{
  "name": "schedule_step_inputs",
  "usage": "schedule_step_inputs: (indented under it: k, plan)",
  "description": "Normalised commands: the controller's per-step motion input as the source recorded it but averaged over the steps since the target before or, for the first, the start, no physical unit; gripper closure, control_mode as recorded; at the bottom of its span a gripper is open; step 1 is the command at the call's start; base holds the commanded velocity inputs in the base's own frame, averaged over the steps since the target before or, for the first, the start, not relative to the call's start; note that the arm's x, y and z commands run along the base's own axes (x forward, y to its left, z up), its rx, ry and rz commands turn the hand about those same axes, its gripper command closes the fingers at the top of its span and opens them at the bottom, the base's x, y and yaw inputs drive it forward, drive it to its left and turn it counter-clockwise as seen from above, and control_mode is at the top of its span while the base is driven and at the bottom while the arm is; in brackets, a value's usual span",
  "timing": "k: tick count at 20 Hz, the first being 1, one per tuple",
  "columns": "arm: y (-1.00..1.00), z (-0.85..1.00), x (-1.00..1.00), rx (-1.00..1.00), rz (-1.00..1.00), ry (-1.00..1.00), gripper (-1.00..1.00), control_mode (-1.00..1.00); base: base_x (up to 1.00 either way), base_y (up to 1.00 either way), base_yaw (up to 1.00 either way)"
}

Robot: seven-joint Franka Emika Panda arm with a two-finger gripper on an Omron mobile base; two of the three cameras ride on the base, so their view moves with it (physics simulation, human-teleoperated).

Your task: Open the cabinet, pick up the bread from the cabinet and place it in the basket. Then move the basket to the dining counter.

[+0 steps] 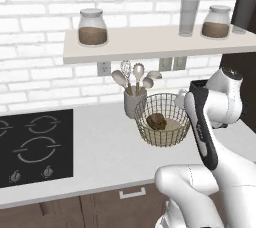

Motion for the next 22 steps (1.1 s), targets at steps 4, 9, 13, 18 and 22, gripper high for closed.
schedule_step_inputs:
  k: [4,9,13,18,22]
  plan:
    - [0.00,1.00,-0.38,-0.08,0.01,-0.03,1.00,-1.00,0.00,0.00,0.00]
    - [-0.21,0.77,-0.26,-0.03,0.00,-0.01,1.00,-1.00,0.00,0.00,0.00]
    - [-0.34,0.30,0.00,0.11,0.00,-0.05,1.00,-1.00,0.00,0.00,0.00]
    - [-0.19,0.03,-0.33,0.23,-0.07,-0.12,1.00,-1.00,0.00,0.00,0.00]
    - [-0.15,0.07,-0.19,0.20,-0.13,-0.19,1.00,-1.00,0.00,0.00,0.00]
